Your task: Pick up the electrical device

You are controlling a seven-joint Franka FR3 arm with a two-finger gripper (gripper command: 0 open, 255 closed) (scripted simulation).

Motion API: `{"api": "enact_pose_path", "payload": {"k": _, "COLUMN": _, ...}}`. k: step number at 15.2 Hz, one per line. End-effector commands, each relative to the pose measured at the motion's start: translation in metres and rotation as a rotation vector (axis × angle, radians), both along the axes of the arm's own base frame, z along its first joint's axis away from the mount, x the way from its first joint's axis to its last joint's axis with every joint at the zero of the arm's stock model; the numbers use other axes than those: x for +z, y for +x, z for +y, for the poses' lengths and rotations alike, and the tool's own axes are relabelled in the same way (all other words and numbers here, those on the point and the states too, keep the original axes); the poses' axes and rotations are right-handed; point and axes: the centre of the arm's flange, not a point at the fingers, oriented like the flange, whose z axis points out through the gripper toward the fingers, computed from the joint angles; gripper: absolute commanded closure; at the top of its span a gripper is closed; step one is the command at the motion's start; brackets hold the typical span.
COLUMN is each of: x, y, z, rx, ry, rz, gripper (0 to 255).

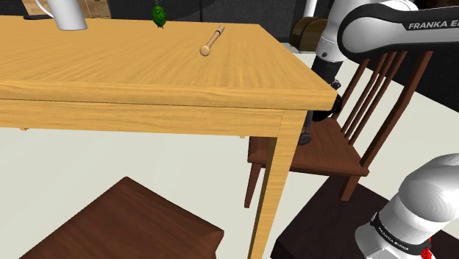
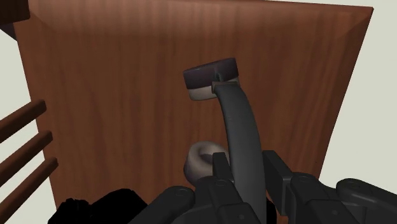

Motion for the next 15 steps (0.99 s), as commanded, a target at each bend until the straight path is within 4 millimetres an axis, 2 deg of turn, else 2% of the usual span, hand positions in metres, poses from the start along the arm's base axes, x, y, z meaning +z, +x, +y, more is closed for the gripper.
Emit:
{"api": "enact_pose_path", "payload": {"k": 1, "x": 0.0, "y": 0.0, "z": 0.0, "rx": 0.0, "ry": 0.0, "rz": 0.0, "gripper": 255}}
{"api": "enact_pose_path", "payload": {"k": 7, "x": 0.0, "y": 0.0, "z": 0.0, "rx": 0.0, "ry": 0.0, "rz": 0.0, "gripper": 255}}
{"api": "enact_pose_path", "payload": {"k": 15, "x": 0.042, "y": 0.0, "z": 0.0, "rx": 0.0, "ry": 0.0, "rz": 0.0, "gripper": 255}}
